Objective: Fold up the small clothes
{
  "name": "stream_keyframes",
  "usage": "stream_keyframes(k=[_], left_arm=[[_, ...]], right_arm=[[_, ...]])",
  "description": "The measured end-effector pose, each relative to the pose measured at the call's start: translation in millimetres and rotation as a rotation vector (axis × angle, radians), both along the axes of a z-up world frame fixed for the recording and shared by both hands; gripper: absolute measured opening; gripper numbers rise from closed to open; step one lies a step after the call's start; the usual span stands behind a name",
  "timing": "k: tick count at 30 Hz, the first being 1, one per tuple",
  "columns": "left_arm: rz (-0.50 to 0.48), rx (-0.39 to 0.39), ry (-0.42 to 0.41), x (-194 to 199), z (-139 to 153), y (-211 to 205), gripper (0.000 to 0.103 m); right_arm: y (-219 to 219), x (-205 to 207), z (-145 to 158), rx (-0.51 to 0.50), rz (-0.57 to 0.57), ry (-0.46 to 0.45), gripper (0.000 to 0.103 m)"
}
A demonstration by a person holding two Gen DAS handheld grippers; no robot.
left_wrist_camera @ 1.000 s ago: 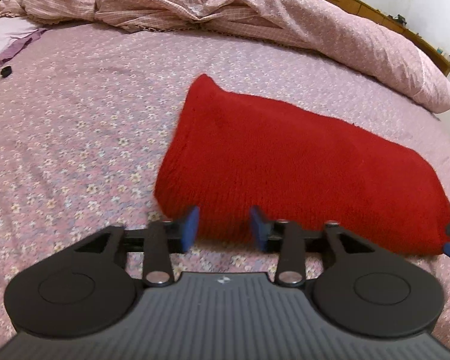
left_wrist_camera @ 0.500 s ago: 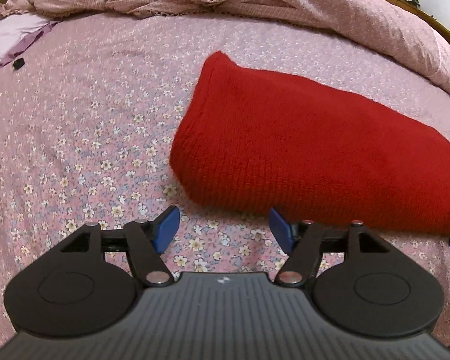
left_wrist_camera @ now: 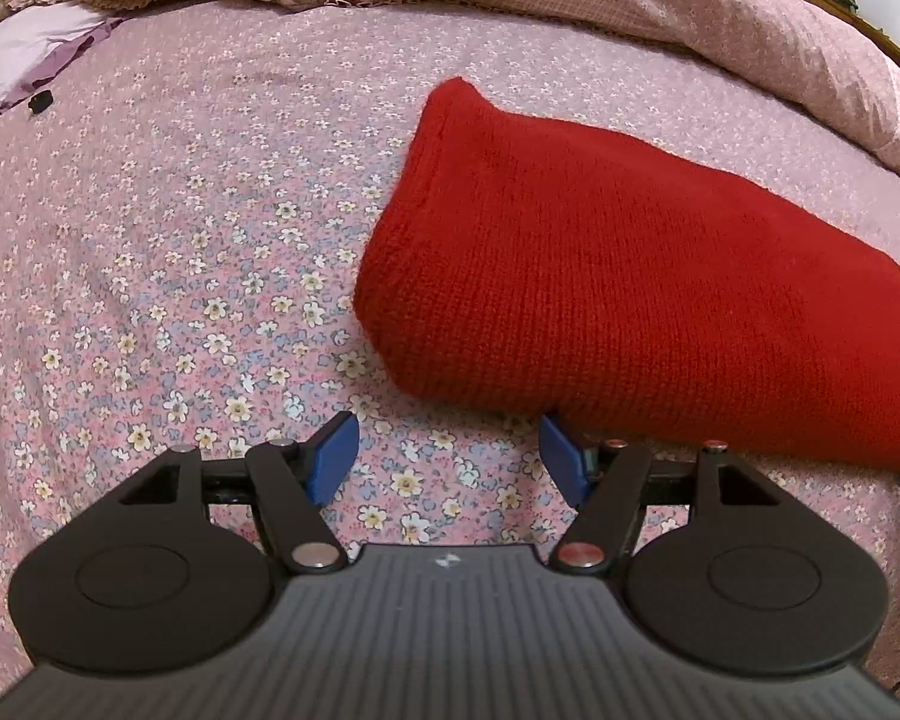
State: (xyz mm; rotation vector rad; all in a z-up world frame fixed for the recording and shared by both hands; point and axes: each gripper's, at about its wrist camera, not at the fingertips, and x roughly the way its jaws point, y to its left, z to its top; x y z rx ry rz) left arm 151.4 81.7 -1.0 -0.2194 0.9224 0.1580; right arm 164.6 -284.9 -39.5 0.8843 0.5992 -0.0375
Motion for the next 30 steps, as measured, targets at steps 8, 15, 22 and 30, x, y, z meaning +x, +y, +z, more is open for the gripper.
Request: stream_keyframes(k=[8,15,22,30], left_arm=[[0.011,-0.001,0.002,0,0,1,0.072],[0.016,-0.003,0.002,-1,1,3,0.072],[0.017,-0.006,0.001,-2,3,3,0.072],[0.027,-0.030,-0.013,-2,5,6,0.072]], right_arm=[[0,13,-3,0.068,-0.057,-0.030,0.074],[5,21,-2,0.041,-0.070,-0.046,0.074],[4,18,-4,0.038,-0.073,-0.052,0.070],[10,0,-6,0.063,-0.082,-0.025,0.070]])
